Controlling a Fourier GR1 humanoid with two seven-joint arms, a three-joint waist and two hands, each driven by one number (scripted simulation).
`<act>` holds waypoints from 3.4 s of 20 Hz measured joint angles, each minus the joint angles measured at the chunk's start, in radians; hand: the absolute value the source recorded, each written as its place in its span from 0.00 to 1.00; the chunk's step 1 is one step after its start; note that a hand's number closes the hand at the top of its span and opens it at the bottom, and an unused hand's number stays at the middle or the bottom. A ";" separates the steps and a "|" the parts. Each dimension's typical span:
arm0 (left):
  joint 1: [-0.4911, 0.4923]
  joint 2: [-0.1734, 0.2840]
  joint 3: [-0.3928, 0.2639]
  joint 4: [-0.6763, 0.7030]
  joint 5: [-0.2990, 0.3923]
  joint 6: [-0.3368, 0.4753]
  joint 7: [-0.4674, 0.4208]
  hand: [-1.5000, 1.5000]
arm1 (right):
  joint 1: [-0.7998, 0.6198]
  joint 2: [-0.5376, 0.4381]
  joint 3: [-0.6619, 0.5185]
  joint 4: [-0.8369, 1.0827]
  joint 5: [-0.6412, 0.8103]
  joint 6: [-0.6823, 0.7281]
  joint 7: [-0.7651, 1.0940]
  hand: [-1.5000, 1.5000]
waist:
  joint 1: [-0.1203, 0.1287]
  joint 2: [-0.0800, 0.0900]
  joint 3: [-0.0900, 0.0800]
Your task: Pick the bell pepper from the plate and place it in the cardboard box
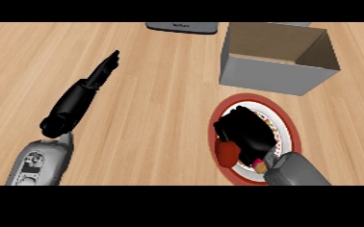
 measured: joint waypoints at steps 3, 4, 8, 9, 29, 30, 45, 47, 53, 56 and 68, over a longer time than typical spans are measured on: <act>0.003 0.001 0.010 0.013 -0.007 0.012 -0.002 0.50 | -0.058 0.058 0.109 -0.063 -0.008 0.001 -0.123 1.00 | -0.026 -0.004 0.002; 0.007 0.005 0.016 0.014 -0.006 0.013 -0.003 0.50 | -0.068 0.063 0.132 -0.088 -0.008 -0.009 -0.161 1.00 | -0.039 -0.006 0.002; 0.028 0.018 0.044 0.036 -0.011 0.023 -0.032 0.50 | -0.118 0.096 0.157 -0.197 -0.023 0.008 -0.226 1.00 | -0.082 -0.009 0.002; 0.035 0.015 0.043 0.029 -0.015 0.027 -0.031 0.50 | -0.111 0.089 0.149 -0.244 -0.036 0.024 -0.233 1.00 | -0.089 -0.010 0.002; 0.034 -0.005 0.044 -0.018 -0.022 0.024 0.018 0.50 | -0.478 0.188 -0.518 0.018 -0.269 0.091 -0.007 1.00 | -0.097 -0.005 0.003; 0.028 -0.002 0.047 -0.015 -0.021 0.021 0.017 0.50 | -0.509 0.174 -0.527 0.071 -0.252 0.074 -0.025 1.00 | -0.096 -0.004 0.003; 0.003 -0.011 0.046 0.007 -0.025 0.009 0.003 0.50 | -0.765 -0.032 -0.478 0.780 -0.089 0.181 -0.285 1.00 | -0.070 0.007 0.003; -0.001 -0.007 0.049 0.019 -0.025 0.004 -0.010 0.50 | -0.797 -0.048 -0.469 0.859 -0.070 0.196 -0.319 0.00 | -0.069 0.006 0.002; 0.011 -0.013 0.048 -0.004 -0.026 0.005 0.005 0.50 | -0.850 -0.087 -0.456 1.014 -0.064 0.255 -0.540 0.00 | -0.067 0.005 0.002; 0.016 -0.007 0.054 -0.011 -0.024 0.000 -0.001 0.50 | -0.863 -0.080 -0.523 1.052 -0.130 0.240 -0.615 0.00 | -0.065 0.006 0.004; 0.005 -0.011 0.050 -0.011 -0.021 -0.007 0.013 0.50 | -0.942 -0.094 -1.007 1.280 -0.605 0.365 -0.448 0.00 | -0.061 0.014 0.005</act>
